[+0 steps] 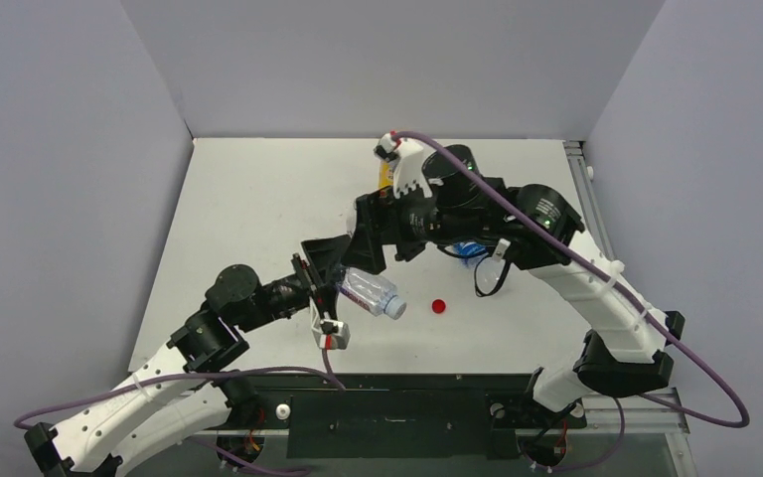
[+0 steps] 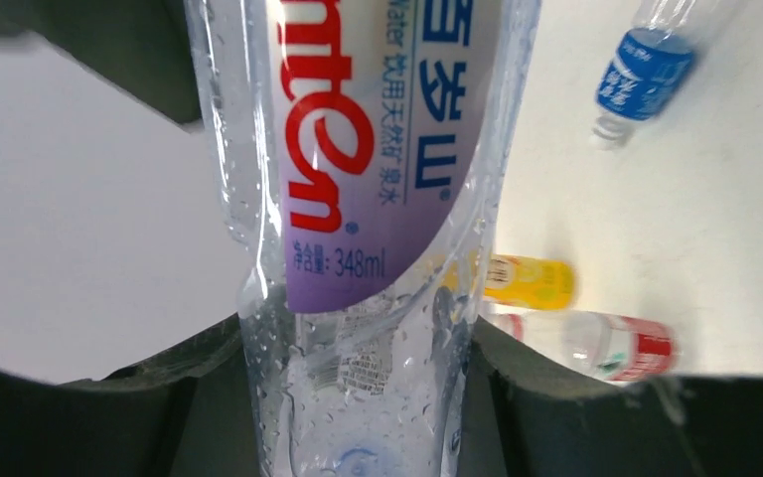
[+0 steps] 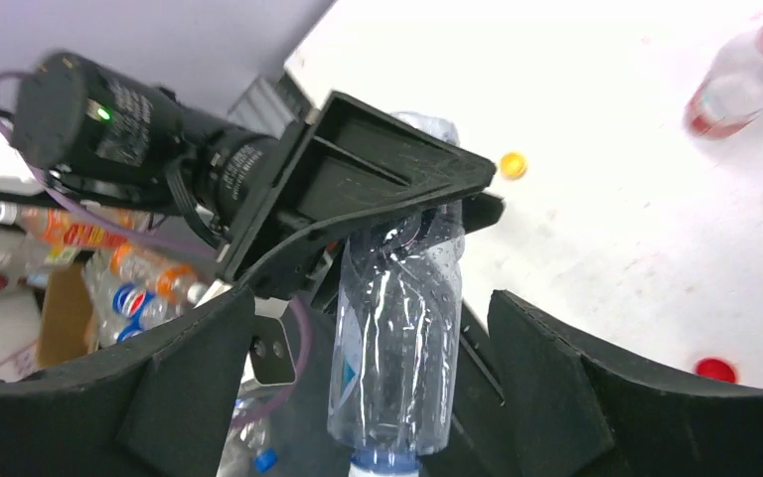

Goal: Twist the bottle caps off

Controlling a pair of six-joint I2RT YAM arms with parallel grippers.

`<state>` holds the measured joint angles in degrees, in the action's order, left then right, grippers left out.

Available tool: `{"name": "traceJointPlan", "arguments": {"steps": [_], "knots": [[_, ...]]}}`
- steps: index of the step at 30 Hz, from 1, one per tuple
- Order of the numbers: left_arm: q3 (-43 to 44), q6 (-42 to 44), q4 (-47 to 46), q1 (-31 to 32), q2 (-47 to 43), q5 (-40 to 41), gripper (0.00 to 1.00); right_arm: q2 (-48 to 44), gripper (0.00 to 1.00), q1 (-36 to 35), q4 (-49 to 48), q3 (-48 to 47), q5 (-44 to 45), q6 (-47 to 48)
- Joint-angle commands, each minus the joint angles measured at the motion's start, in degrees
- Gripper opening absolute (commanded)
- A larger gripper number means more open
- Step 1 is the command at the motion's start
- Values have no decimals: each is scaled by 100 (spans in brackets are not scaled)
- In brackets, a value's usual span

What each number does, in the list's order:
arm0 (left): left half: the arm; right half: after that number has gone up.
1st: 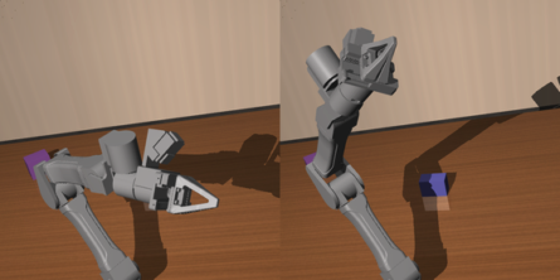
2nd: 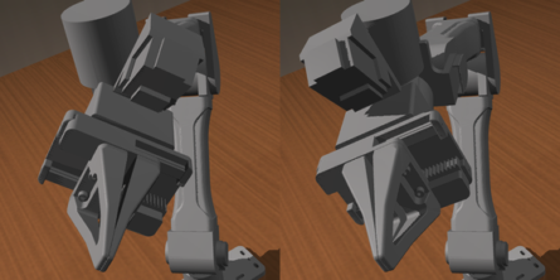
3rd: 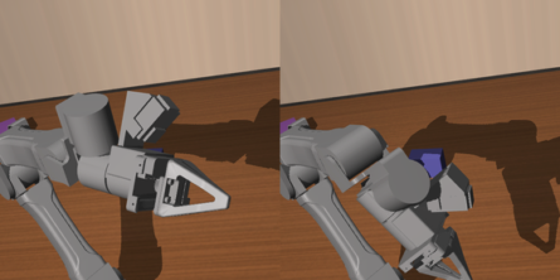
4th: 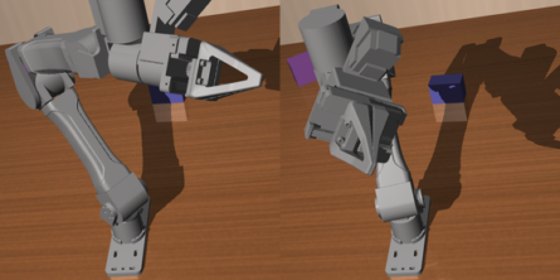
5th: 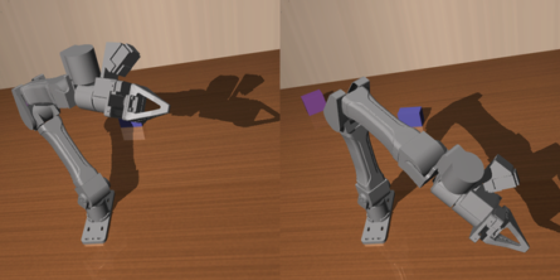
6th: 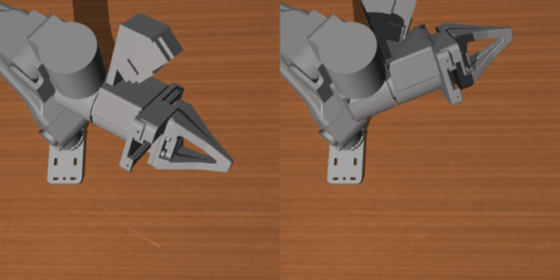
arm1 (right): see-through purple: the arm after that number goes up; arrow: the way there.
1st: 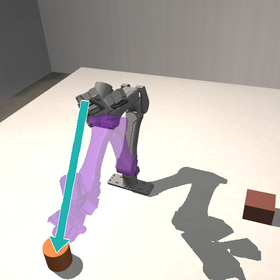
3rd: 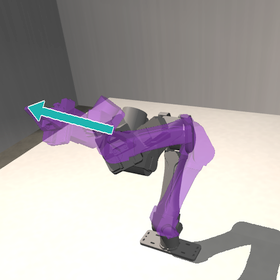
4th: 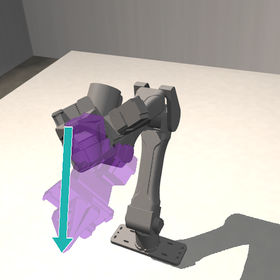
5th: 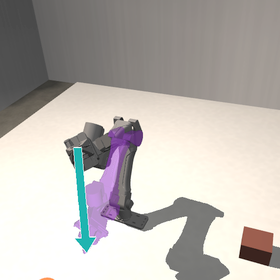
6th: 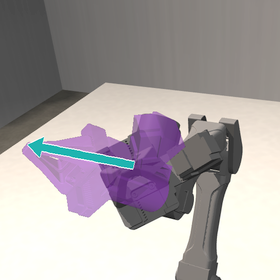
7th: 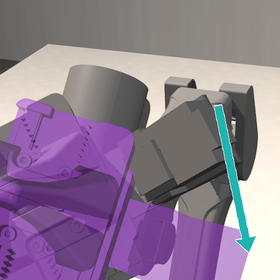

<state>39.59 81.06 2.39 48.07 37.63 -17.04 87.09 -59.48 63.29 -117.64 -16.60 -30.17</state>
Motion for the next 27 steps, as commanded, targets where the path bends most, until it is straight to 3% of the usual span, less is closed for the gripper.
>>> {"name": "traceJointPlan", "arguments": {"steps": [1, 2, 4, 8, 12, 16, 27], "knots": [[402, -2326, -152, 27, 84, 693, 23, -345, 83, 90, 100, -434, 1033, 227], [475, -2663, -253, 27, 132, 776, 22, -418, 83, 19, 32, -303, 1210, 242], [602, -4165, -385, 22, 228, 1092, 21, -711, 83, -123, -380, -12, 2020, 296], [871, -6216, -389, -13, 425, 1610, 18, -1191, 83, -304, -1421, 776, 2683, 344], [1107, -7360, -296, -66, 537, 1657, 17, -1166, 83, -364, -1864, 817, 2938, 478], [1178, -7831, -351, -70, 599, 1536, 17, -897, 78, -522, -2119, 546, 3197, 667], [1062, -7834, -407, -63, 551, 1322, 17, -545, 66, -626, -3269, 621, 3329, 790]]}}
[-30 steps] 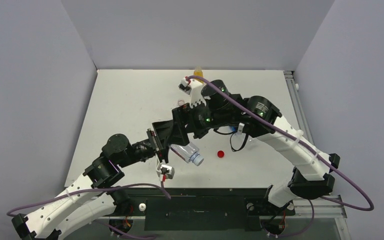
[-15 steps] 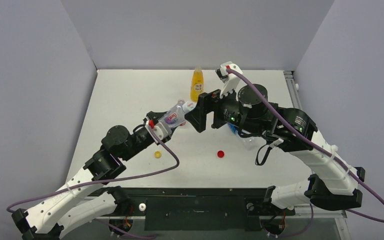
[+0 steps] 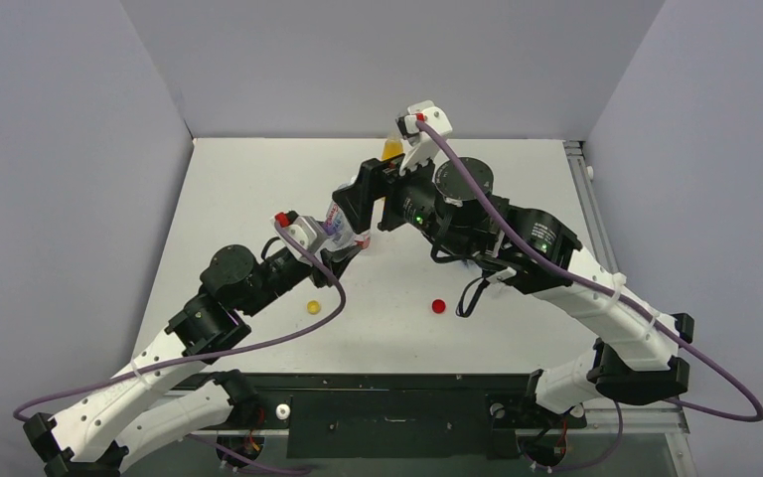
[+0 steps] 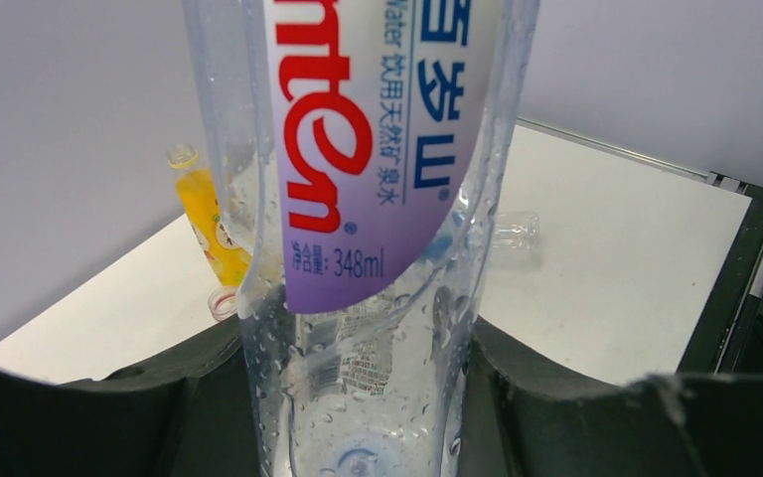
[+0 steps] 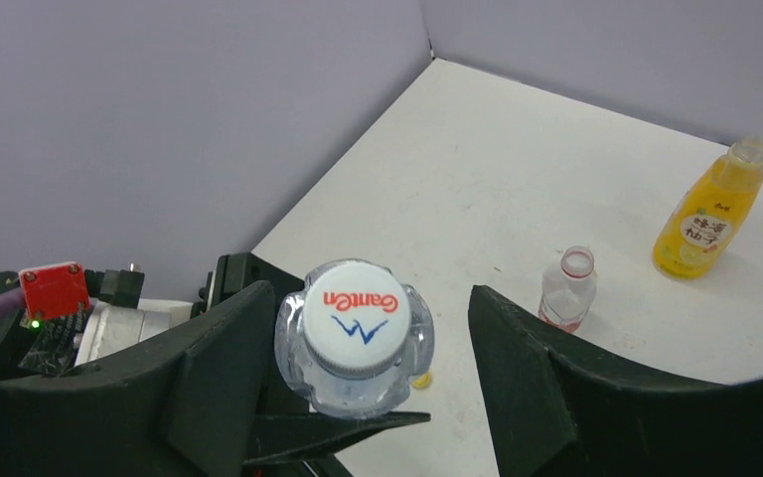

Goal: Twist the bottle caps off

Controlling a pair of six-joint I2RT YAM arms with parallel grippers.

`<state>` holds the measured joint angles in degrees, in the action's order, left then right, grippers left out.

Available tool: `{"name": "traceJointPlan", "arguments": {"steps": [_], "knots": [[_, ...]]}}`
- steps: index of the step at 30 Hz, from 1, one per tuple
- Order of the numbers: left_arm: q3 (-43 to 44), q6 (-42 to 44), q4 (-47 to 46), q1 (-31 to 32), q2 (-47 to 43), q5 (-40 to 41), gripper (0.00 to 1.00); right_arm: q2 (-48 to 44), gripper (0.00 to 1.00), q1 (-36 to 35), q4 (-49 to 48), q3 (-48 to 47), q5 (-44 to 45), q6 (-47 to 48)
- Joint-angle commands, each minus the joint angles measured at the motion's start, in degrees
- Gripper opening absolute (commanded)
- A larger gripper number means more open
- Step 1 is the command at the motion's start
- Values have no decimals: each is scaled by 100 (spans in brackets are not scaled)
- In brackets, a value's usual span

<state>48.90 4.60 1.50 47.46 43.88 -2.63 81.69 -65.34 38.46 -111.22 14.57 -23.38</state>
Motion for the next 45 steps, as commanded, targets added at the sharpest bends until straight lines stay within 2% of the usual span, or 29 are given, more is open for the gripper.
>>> {"name": "traceJointPlan", "arguments": {"steps": [1, 4, 6, 7, 9, 10, 11, 12, 14, 16, 19, 21, 23, 27, 34, 36, 37, 41, 43, 45], "knots": [[121, -179, -317, -1, -88, -133, 17, 4, 63, -31, -822, -22, 222, 124], [139, -151, -305, -6, -110, -126, 17, 50, 52, -40, -886, -57, 246, 118], [140, -146, -278, -1, -120, -138, 17, 61, 40, -40, -914, -52, 241, 106], [130, -149, -275, -5, -130, -144, 18, 68, 31, -40, -921, -54, 241, 97], [137, -217, -292, -1, -128, -163, 33, 96, 18, -47, -903, -69, 240, 82], [150, -309, -306, -2, -122, -173, 54, 109, 15, -48, -886, -72, 240, 80], [197, -363, -316, -7, -100, -183, 62, 114, 10, -71, -872, -86, 266, 88], [233, -502, -330, -8, -86, -211, 78, 133, 7, -77, -832, -89, 288, 107], [367, -742, -359, 1, -35, -263, 90, 160, 1, -118, -787, -96, 381, 132], [552, -957, -357, -8, 51, -272, 95, 184, 0, -189, -761, -98, 498, 181], [843, -1196, -339, -7, 201, -327, 96, 227, 0, -298, -713, -149, 742, 281], [961, -1311, -321, -11, 265, -415, 93, 259, 0, -361, -701, -199, 852, 360], [1053, -1384, -324, -36, 313, -570, 85, 301, 0, -446, -691, -263, 951, 473], [1147, -1391, -197, -76, 392, -694, 56, 390, 0, -605, -652, -416, 1195, 596], [1091, -1341, 69, -137, 389, -688, 43, 396, 0, -723, -680, -459, 1289, 629], [1143, -1428, 25, -197, 404, -759, 34, 400, 0, -736, -654, -473, 1242, 629], [1163, -1480, 12, -222, 409, -864, 26, 404, 0, -739, -641, -478, 1215, 631], [1306, -2106, -182, -503, 445, -1617, 11, 264, 0, -714, -752, -310, 680, 757], [1379, -2603, -455, -811, 482, -2211, 7, 100, 0, -626, -926, -150, 17, 807], [1449, -3153, -704, -1044, 565, -2875, 5, -79, 0, -447, -1145, 0, -1124, 775]]}}
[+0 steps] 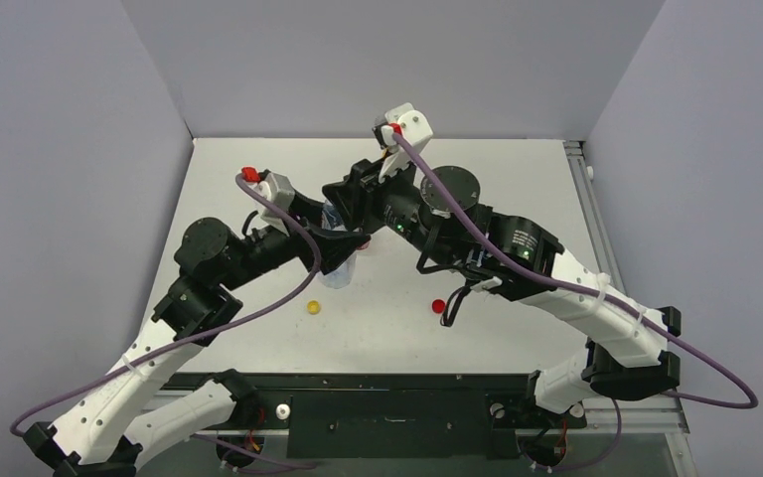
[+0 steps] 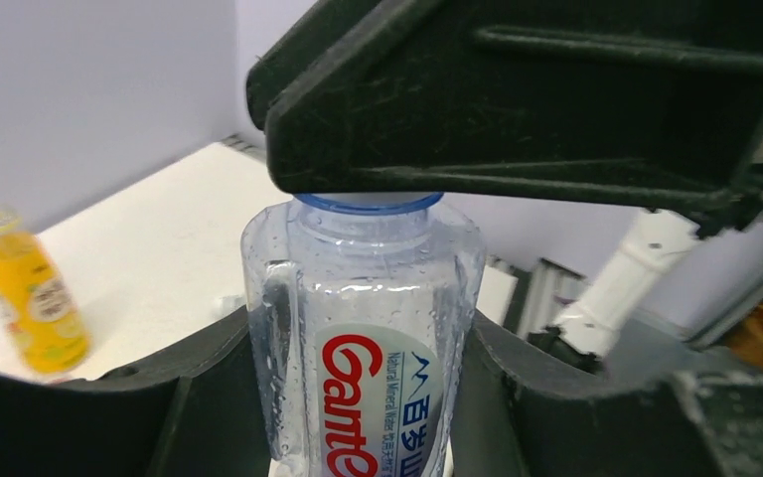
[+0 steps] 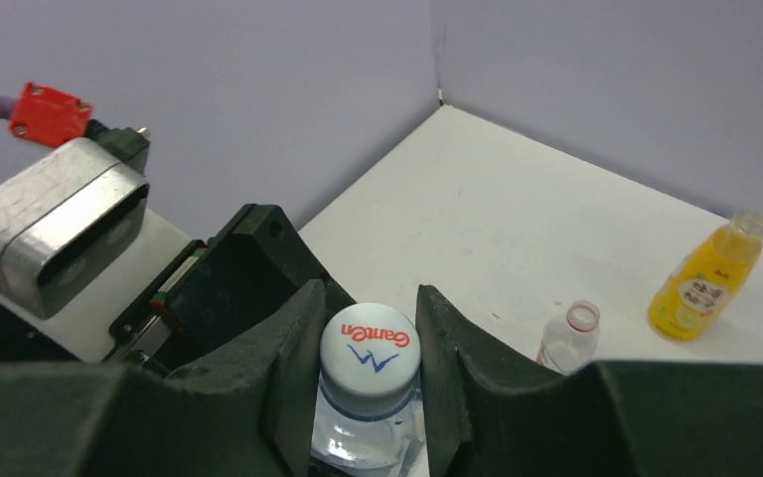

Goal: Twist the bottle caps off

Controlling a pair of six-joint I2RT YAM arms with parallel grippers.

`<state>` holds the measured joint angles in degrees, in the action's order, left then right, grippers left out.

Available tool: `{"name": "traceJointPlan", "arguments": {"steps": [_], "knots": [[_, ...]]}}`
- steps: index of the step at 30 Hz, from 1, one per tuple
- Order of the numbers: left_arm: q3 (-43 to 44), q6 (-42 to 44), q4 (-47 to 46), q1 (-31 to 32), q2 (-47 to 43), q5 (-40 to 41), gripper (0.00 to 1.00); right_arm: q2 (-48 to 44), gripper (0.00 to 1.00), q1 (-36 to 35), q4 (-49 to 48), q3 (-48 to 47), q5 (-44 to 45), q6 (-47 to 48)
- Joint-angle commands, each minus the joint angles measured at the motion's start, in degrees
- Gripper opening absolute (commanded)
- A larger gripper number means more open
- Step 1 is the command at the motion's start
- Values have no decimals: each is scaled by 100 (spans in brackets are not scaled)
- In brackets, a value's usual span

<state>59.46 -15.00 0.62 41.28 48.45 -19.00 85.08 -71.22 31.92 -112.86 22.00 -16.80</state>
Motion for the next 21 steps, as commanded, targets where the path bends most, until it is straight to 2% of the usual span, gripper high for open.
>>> {"name": "traceJointPlan", "arguments": {"steps": [1, 4, 8, 11, 13, 14, 15, 17, 19, 21], "knots": [[418, -1537, -770, -484, 155, -1653, 4, -522, 0, 275, -647, 214, -2244, 52], [508, -1982, -1002, -590, 234, -2157, 3, -766, 0, 500, -996, 491, -3604, -116], [577, -2148, -1109, -596, 267, -2453, 3, -951, 0, 732, -1275, 656, -4647, -250], [585, -2137, -1088, -595, 270, -2545, 2, -1060, 0, 859, -1256, 660, -4969, -261], [581, -1974, -991, -594, 264, -2464, 2, -1088, 2, 861, -1032, 542, -4738, -164], [568, -1774, -903, -594, 245, -2342, 2, -1103, 12, 858, -861, 500, -4335, -106], [554, -1635, -834, -594, 227, -2251, 2, -1105, 38, 825, -779, 407, -4094, -75], [535, -1107, -548, -582, 197, -1955, 2, -1087, 70, 648, -544, 249, -3071, 44], [507, -612, -288, -569, 178, -1573, 2, -981, 77, 401, -287, -11, -1673, 193], [490, -149, -110, -545, 168, -1144, 2, -732, 79, 178, 173, -418, -868, 262]]}}
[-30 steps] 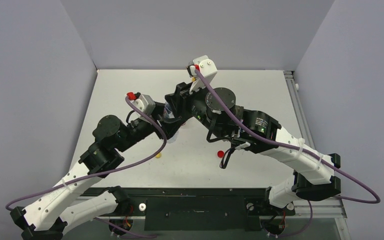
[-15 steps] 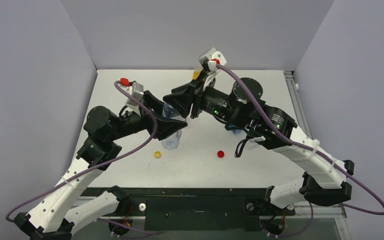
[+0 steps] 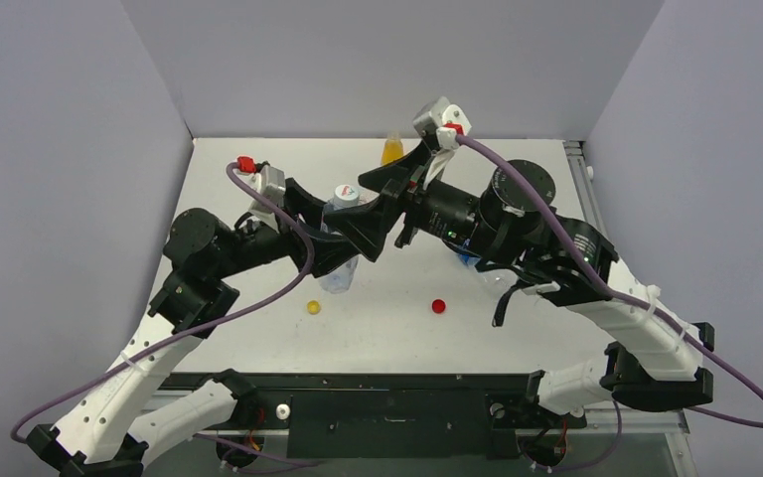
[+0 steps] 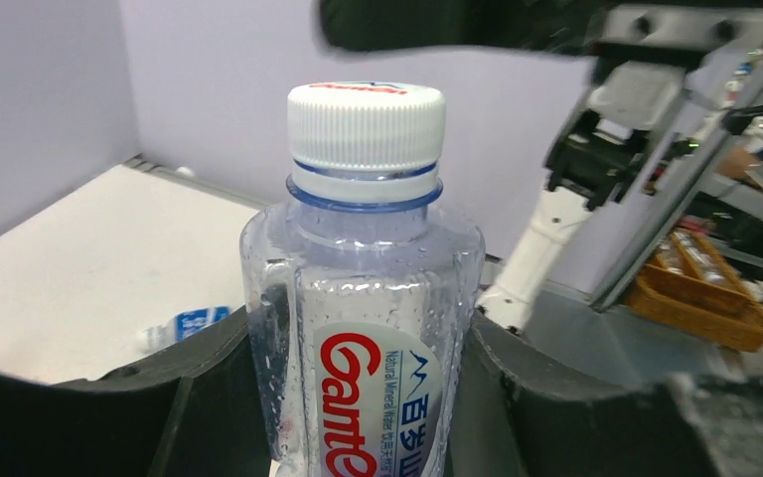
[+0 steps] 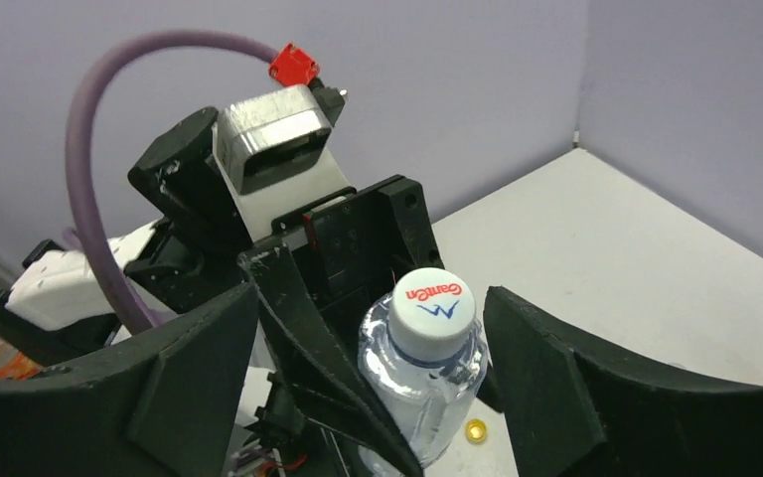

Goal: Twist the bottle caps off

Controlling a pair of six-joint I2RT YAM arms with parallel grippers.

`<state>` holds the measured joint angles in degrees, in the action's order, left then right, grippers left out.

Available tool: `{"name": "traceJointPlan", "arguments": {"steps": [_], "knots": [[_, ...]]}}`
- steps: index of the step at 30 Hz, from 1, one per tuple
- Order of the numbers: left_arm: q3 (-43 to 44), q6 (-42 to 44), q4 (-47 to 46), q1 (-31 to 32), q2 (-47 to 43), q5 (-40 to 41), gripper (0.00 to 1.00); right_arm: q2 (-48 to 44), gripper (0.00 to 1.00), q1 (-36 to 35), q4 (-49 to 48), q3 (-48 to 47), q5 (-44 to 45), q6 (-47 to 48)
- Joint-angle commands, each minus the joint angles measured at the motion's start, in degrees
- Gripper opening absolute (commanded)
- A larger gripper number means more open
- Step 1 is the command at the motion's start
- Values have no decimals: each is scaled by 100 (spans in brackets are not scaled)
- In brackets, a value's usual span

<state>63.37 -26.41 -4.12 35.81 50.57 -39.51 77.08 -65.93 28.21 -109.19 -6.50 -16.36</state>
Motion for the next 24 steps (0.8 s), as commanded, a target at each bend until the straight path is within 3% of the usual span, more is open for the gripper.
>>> {"name": "traceJointPlan", "arguments": {"steps": [1, 5, 8, 17, 24], "knots": [[89, 1273, 499, 16, -45, 1188, 2, 309, 80, -427, 699, -1137, 2186, 198], [40, 2002, 740, 206, -60, 1969, 2, 992, 81, -534, 1419, -1994, 3014, -47], [-46, 2404, 708, 435, -116, 2412, 2, 1222, 80, -542, 1540, -2127, 3283, -162], [-66, 2550, 683, 633, -136, 2631, 2, 1310, 61, -528, 1388, -2005, 3225, -243], [-41, 2433, 620, 643, -122, 2685, 2, 1194, 52, -427, 1256, -1533, 3245, -384]]}}
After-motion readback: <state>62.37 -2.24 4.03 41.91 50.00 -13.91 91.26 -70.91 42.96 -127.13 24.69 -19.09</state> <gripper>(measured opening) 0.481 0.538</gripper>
